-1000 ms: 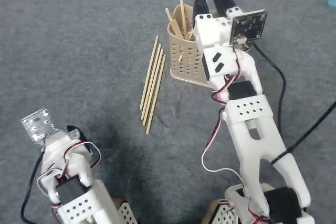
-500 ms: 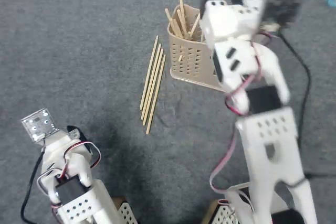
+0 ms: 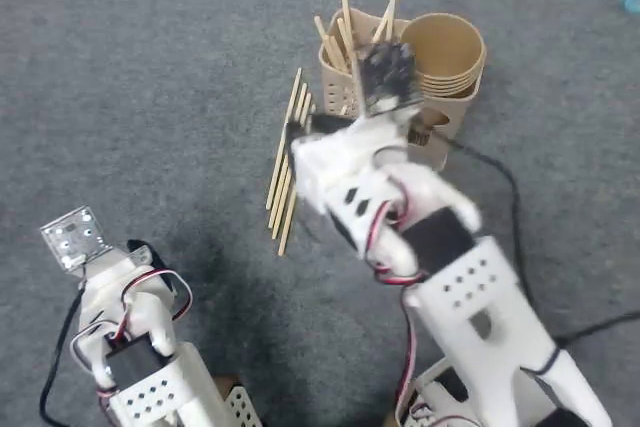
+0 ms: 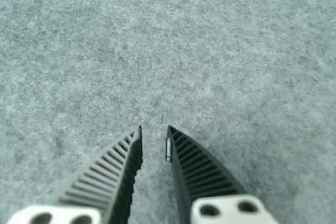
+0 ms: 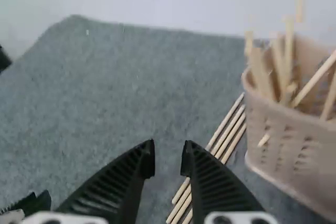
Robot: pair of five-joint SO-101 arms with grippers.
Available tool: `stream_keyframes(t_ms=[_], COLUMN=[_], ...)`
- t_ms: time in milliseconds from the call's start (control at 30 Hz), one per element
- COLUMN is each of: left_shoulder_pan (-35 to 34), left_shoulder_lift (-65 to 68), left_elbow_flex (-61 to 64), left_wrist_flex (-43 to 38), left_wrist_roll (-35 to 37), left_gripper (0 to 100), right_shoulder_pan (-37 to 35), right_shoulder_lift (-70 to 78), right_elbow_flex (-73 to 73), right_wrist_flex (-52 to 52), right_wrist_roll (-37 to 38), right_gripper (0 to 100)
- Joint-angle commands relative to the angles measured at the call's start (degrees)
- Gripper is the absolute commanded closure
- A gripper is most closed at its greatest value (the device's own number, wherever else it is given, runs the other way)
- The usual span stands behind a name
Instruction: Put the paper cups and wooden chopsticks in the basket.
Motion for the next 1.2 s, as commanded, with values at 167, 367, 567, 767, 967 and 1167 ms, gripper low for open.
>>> stream_keyframes(t_ms=[167, 367, 567, 767, 967, 1167], left_shoulder_pan=[0.18, 0.26, 0.26, 0.26, 0.18, 0.18], left_shoulder_lift=[-1.05, -1.05, -1.05, -1.05, -1.05, -1.05], left_elbow_flex=[-0.31, -0.31, -0.31, -0.31, -0.31, -0.31], left_wrist_flex=[0.09, 0.09, 0.09, 0.09, 0.09, 0.09], left_wrist_roll=[-0.35, -0.35, -0.35, -0.35, -0.35, -0.35], left_gripper=[93, 93, 93, 93, 93, 93], right_shoulder_pan=[-0.48, -0.31, -0.22, 0.84, 1.8, 1.63], right_shoulder_lift=[2.59, 19.91, 38.81, 52.0, 53.05, 53.14], right_elbow_flex=[23.21, 19.34, 8.0, -1.49, -5.19, -5.45], right_wrist_flex=[-30.64, -36.7, -36.62, -36.0, -28.88, -28.0], right_wrist_roll=[-4.75, -5.98, -7.74, -7.56, -7.56, -7.56], right_gripper=[90.8, 90.8, 90.8, 90.8, 90.8, 90.8])
